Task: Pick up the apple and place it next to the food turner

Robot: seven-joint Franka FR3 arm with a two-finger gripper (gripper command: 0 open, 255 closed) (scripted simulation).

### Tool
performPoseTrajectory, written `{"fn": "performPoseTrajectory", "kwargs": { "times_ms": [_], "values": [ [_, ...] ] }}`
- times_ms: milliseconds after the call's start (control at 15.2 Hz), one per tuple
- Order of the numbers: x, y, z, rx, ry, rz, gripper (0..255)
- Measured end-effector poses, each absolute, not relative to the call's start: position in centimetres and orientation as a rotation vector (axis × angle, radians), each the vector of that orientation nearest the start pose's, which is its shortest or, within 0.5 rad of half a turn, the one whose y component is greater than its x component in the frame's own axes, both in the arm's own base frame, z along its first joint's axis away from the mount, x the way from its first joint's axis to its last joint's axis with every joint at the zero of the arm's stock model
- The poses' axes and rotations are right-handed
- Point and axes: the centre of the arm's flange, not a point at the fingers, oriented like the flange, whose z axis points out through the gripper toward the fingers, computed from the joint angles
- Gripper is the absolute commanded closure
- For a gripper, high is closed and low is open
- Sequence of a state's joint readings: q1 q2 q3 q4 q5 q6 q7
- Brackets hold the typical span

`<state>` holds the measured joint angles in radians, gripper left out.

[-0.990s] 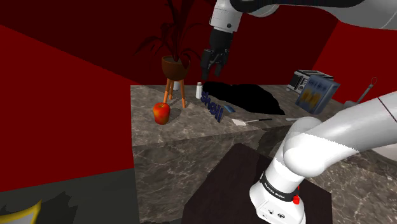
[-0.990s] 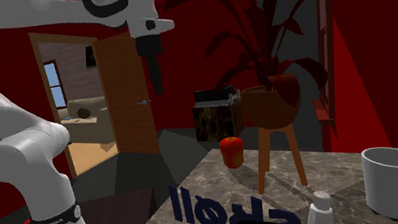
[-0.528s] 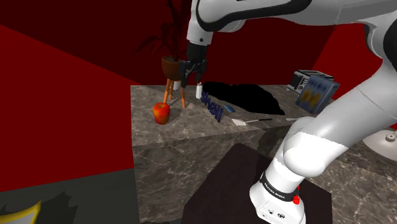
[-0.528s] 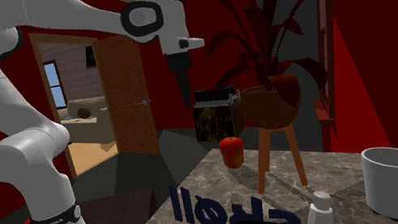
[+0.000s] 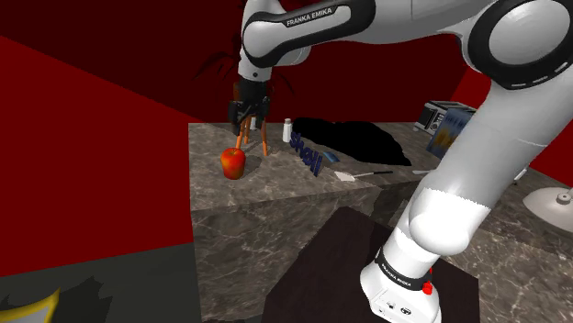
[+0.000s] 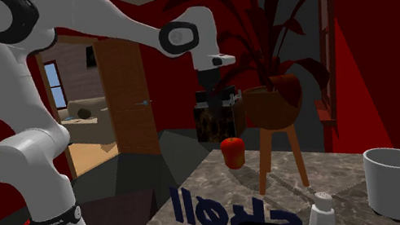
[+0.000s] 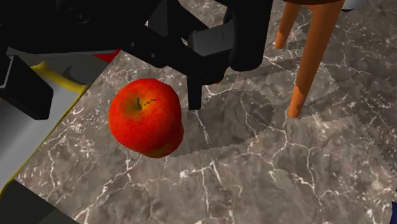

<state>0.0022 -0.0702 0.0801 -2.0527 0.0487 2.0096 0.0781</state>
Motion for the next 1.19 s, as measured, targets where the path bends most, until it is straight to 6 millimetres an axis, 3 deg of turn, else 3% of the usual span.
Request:
{"fn": "performPoseTrajectory", "kwargs": {
  "times_ms": [330, 792, 1188],
  "values": [
    [58.0, 5.5, 43.9, -3.099, 0.034, -0.029, 0],
    [58.5, 5.8, 40.3, -3.099, 0.035, -0.029, 0],
    [58.5, 5.8, 39.8, -3.099, 0.035, -0.030, 0]
  ]
}}
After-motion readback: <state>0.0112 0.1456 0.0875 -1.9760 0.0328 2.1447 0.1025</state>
